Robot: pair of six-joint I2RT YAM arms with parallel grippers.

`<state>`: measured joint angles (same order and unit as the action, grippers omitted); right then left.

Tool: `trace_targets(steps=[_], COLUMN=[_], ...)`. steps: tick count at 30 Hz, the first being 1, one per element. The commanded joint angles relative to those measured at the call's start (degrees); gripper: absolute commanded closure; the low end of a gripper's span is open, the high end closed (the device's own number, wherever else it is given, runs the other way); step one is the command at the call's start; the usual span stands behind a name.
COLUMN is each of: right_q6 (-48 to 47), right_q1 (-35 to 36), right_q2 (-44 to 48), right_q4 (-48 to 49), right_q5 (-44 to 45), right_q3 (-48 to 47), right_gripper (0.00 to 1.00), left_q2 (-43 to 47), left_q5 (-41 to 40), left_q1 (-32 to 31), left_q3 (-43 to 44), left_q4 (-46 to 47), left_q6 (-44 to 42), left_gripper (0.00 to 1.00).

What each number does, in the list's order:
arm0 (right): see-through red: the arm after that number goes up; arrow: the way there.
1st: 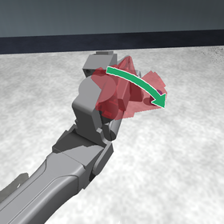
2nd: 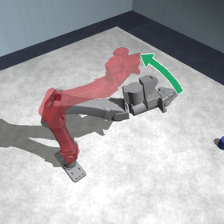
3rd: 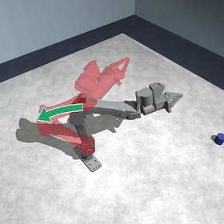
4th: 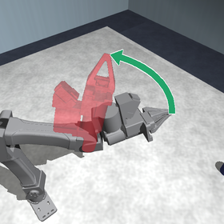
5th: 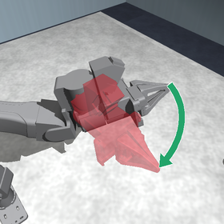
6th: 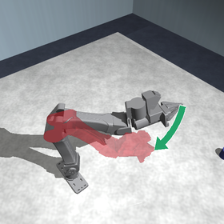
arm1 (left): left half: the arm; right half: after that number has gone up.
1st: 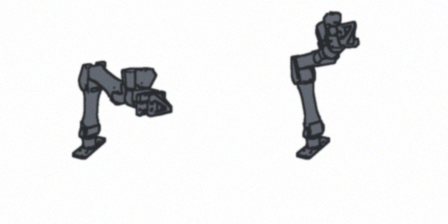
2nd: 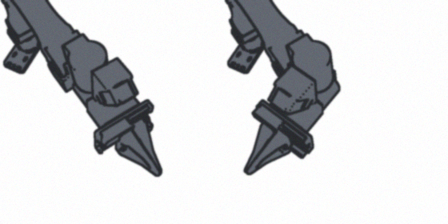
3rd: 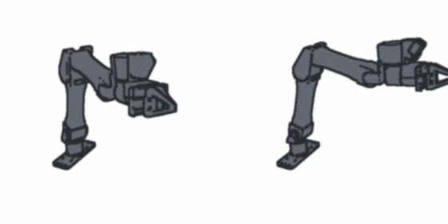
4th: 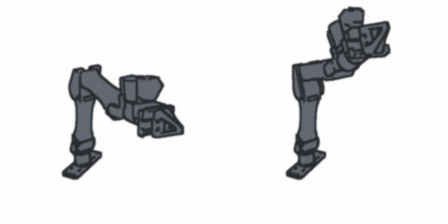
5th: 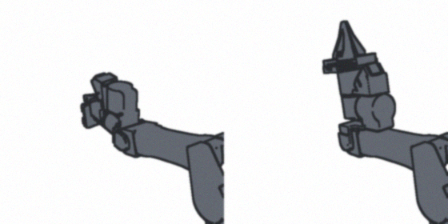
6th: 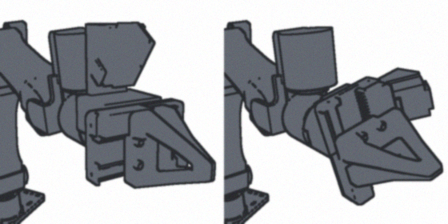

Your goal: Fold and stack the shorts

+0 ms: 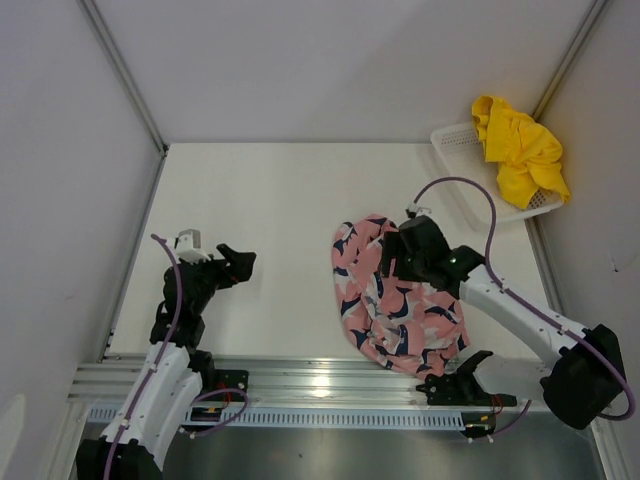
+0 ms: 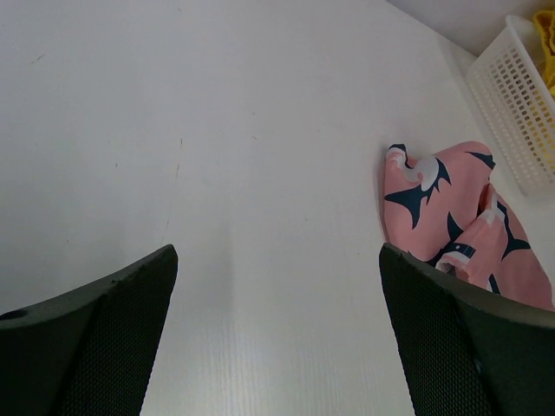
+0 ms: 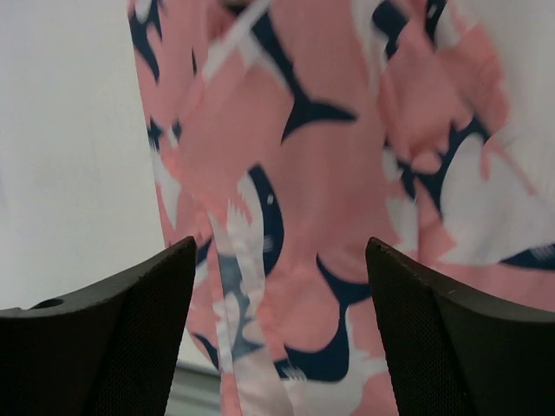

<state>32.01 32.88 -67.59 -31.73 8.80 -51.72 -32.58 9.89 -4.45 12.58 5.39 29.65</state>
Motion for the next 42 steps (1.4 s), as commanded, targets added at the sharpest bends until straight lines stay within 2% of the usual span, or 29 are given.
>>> trace_targets(steps=[1, 3, 7, 12, 17, 22, 25, 26, 28, 29, 31, 34, 35, 36, 38, 40, 42], right_q6=[3.9, 5.1, 6.0, 8.1, 10.1, 8.9, 8.0, 7.2, 6.0, 5.9, 2.7, -3.2, -7.4, -9.7, -16.3, -18.6, -18.8], right_q1=[6.7, 12.2, 17.7, 28.1, 33.5, 35.4, 35.0, 34.6, 34.1, 32.8, 30.8, 27.7, 27.5, 27.5, 27.1, 24.6, 19.1], right_q2=[2.9, 2.6, 1.2, -2.3, -11.0, -16.2, -21.4, -22.7, -25.2, -25.7, -26.3, -27.6, -28.2, -29.0, -31.8, -34.2, -37.8], right_q4=[-5.4, -9.4, -12.6, -20.2, -28.6, -28.8, -29.7, -28.8, -27.8, -27.0, -24.2, -20.8, -19.2, -18.2, -14.0, -12.5, -13.2], right_q5=[5.9, 10.6, 10.2, 12.7, 15.3, 13.3, 15.1, 15.0, 18.2, 19.4, 22.0, 20.7, 19.9, 18.4, 10.0, 2.5, 1.1], right_q3=[0.5, -0.4, -2.1, -7.0, -10.1, -11.1, -12.0, -12.8, -14.2, -16.5, -19.8, -31.4, -39.6, -43.8, -51.1, -60.0, -65.8], right_gripper=[0.18, 0.18, 0.19, 0.19, 0.21, 0.25, 0.36, 0.51, 0.92, 1.0, 1.0, 1.0, 1.0, 1.0, 1.0, 1.0, 1.0], left_q2=[0.6, 0.8, 0.8, 0.5, 0.3, 0.4, 0.4, 0.4, 0.2, 0.2, 0.1, -0.1, 0.0, -0.1, 0.0, 0.1, 0.7], left_q5=[1.6, 1.6, 1.7, 1.8, 2.1, 2.0, 2.1, 2.2, 2.2, 2.2, 2.2, 1.9, 1.9, 1.8, 1.7, 1.4, 0.7], left_q1=[-0.1, 0.0, -0.2, -0.2, -0.3, -0.3, -0.3, -0.3, -0.4, -0.4, -0.4, -0.4, -0.4, -0.4, -0.4, -0.4, -0.4], left_q3=[1.8, 1.7, 1.8, 1.9, 1.8, 2.0, 1.9, 1.9, 2.0, 2.0, 2.1, 2.1, 2.2, 2.2, 2.1, 2.2, 2.1], left_q4=[2.7, 2.5, 2.6, 2.6, 2.8, 2.5, 2.5, 2.5, 2.5, 2.5, 2.5, 2.5, 2.5, 2.4, 2.3, 2.0, 1.4], left_q6=[0.9, 0.9, 0.8, 0.7, 0.8, 0.6, 0.6, 0.6, 0.6, 0.6, 0.6, 0.5, 0.4, 0.3, 0.3, 0.2, 0.1], left_gripper=[0.01, 0.01, 0.01, 0.01, 0.01, 0.01, 0.01, 0.01, 0.01, 0.01, 0.01, 0.01, 0.01, 0.01, 0.01, 0.01, 0.01])
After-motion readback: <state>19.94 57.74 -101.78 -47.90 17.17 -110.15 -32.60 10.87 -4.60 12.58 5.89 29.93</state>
